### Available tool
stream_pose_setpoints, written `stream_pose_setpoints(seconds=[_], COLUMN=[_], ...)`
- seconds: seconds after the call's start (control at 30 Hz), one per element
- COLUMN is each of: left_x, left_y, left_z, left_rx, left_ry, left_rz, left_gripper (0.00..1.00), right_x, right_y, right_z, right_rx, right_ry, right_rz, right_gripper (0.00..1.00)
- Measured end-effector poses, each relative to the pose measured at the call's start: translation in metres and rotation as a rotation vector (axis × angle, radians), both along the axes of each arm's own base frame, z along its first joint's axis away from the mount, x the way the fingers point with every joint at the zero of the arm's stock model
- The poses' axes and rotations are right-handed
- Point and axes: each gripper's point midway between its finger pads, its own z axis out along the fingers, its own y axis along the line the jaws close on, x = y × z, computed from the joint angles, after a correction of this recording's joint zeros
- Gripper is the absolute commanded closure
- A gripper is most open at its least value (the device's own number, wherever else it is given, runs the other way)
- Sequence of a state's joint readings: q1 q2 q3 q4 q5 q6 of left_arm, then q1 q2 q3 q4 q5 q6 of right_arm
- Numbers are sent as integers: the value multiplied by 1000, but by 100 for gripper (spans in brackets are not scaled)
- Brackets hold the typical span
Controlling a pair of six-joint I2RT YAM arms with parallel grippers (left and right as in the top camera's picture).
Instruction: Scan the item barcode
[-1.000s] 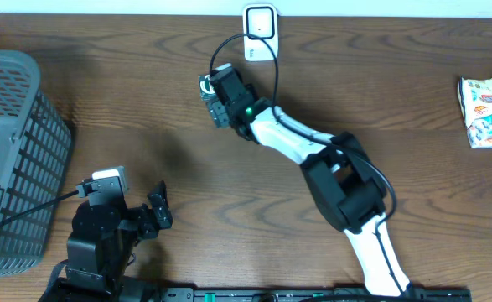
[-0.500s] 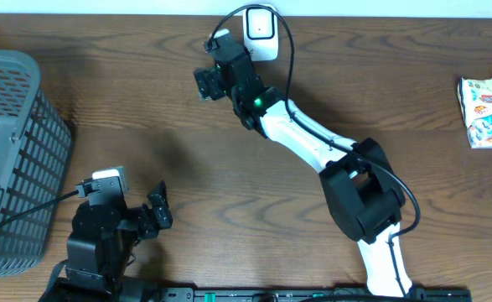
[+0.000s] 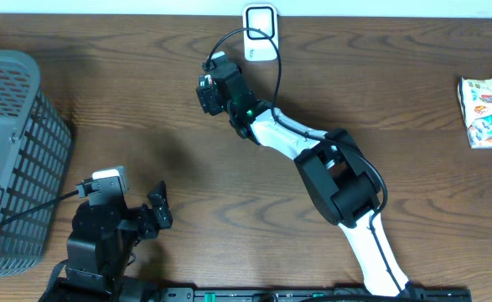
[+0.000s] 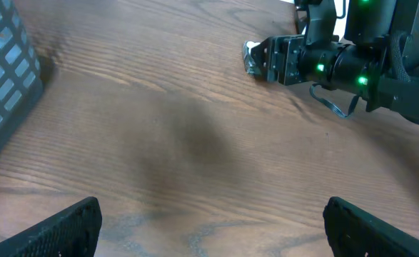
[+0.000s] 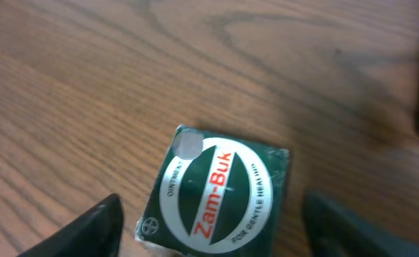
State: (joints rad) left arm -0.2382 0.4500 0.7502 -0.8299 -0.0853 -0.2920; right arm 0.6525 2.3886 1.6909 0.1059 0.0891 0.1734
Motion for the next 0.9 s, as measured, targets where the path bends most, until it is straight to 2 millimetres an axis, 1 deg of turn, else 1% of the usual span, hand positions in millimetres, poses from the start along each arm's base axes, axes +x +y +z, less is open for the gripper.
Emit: stream_pose_setpoints(seconds=[0.03,0.1,0.13,0.17,0.2,0.27,0.43,0.6,0.77,0.9], left_x=[0,0,0,0,0,0,0,0,0,0], left_y=[0,0,0,0,0,0,0,0,0,0], left_z=[0,0,0,0,0,0,0,0,0,0], left_rx=[0,0,0,0,0,0,0,0,0,0], left_ry=[0,0,0,0,0,0,0,0,0,0], left_rz=[0,0,0,0,0,0,0,0,0,0], left_gripper=[2,2,2,2,2,2,2,2,2,2], right_x=[1,2,2,3,3,4,4,-4,-10,-18], right_y=[-1,-3,-4,-5,-6,-7,-6,-3,4,2], right_z=[1,0,0,0,0,1,2,-5,-8,-17], right_rx=[-3,-8,-13,-16,-15,-10,13,16,36,20], right_ry=[-6,-7,-8,-9,-10,-11,1,50,78,126], right_rz=[-6,-20,-24,-27,-33,-43,-53,-27,14,30], right_gripper=[42,57,67,79,87,99,99,99,99,99])
